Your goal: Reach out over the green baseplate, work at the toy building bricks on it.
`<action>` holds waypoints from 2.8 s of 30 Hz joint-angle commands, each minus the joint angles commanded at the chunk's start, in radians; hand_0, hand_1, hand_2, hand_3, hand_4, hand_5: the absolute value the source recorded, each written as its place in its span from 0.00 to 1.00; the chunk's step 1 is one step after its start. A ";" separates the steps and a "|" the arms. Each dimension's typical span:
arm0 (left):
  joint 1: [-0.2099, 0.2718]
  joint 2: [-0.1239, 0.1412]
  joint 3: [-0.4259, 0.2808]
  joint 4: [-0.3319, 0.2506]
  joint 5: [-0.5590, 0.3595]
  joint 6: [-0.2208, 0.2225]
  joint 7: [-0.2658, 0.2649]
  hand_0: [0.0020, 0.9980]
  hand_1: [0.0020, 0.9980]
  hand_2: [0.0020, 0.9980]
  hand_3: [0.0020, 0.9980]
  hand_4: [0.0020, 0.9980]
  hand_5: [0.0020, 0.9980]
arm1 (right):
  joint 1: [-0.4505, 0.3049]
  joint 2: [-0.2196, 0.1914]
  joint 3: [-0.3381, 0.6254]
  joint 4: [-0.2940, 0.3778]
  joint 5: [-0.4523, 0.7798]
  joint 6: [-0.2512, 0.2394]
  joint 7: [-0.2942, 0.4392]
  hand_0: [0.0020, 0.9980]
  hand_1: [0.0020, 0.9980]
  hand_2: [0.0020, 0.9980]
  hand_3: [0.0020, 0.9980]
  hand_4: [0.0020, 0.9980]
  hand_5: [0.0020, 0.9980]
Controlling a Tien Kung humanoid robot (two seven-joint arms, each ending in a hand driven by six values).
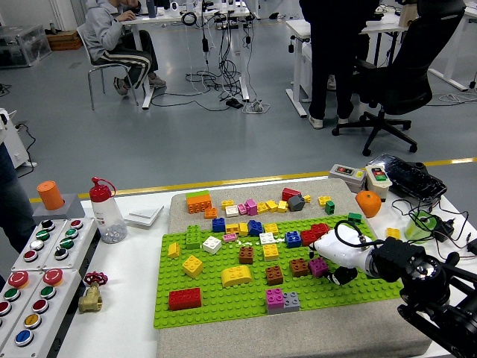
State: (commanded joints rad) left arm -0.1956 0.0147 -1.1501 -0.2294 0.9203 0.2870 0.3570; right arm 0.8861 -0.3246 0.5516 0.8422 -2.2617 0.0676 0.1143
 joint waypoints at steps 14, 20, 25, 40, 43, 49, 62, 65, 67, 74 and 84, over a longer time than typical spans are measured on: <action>-0.002 0.001 -0.003 0.001 0.005 -0.001 0.000 0.63 0.60 0.60 0.42 0.34 0.99 | -0.002 -0.006 -0.006 -0.004 -0.007 -0.023 0.004 0.56 0.57 0.55 0.60 0.59 0.20; -0.002 0.001 -0.004 0.001 0.007 -0.001 0.000 0.63 0.60 0.60 0.41 0.34 0.99 | -0.009 -0.010 -0.001 0.003 -0.004 -0.030 0.006 0.55 0.55 0.54 0.58 0.58 0.21; -0.001 0.001 -0.005 0.001 0.006 -0.001 -0.001 0.63 0.60 0.60 0.41 0.34 0.99 | -0.019 -0.023 0.012 0.035 0.007 -0.029 -0.007 0.54 0.54 0.54 0.58 0.57 0.20; 0.002 0.004 -0.006 0.002 0.004 0.003 -0.004 0.63 0.60 0.60 0.41 0.34 0.99 | -0.093 -0.130 0.067 0.347 0.086 0.132 -0.226 0.55 0.55 0.55 0.58 0.55 0.19; 0.003 0.004 -0.004 0.002 0.001 0.004 -0.005 0.63 0.60 0.60 0.41 0.35 0.99 | -0.120 -0.149 0.078 0.420 0.098 0.168 -0.285 0.55 0.54 0.55 0.58 0.54 0.20; 0.004 0.005 -0.005 0.002 0.001 0.004 -0.004 0.63 0.60 0.60 0.41 0.34 0.99 | -0.156 -0.156 0.086 0.544 0.101 0.197 -0.388 0.54 0.54 0.54 0.58 0.54 0.22; 0.004 0.010 -0.001 0.002 -0.003 0.006 -0.005 0.63 0.60 0.60 0.40 0.34 0.99 | -0.231 -0.081 0.119 0.646 0.086 0.188 -0.542 0.54 0.53 0.54 0.59 0.54 0.26; 0.003 0.011 0.001 0.002 -0.003 0.006 -0.005 0.63 0.60 0.60 0.40 0.35 0.98 | -0.245 -0.054 0.124 0.641 0.074 0.182 -0.565 0.53 0.53 0.54 0.59 0.55 0.28; 0.003 0.011 0.001 0.002 -0.004 0.007 -0.006 0.63 0.60 0.60 0.40 0.35 0.98 | -0.250 -0.042 0.125 0.638 0.066 0.180 -0.575 0.53 0.53 0.54 0.59 0.55 0.28; 0.002 0.012 0.003 0.002 -0.004 0.007 -0.006 0.63 0.60 0.60 0.40 0.34 0.98 | -0.261 -0.014 0.116 0.625 0.044 0.179 -0.593 0.53 0.53 0.54 0.59 0.55 0.29; 0.002 0.013 0.003 0.002 -0.005 0.008 -0.005 0.63 0.60 0.60 0.40 0.34 0.98 | -0.254 -0.005 0.081 0.620 0.024 0.181 -0.590 0.53 0.53 0.55 0.60 0.55 0.32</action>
State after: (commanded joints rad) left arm -0.1940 0.0275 -1.1466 -0.2275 0.9154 0.2950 0.3520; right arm 0.6323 -0.3292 0.6323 1.4619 -2.2377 0.2482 -0.4760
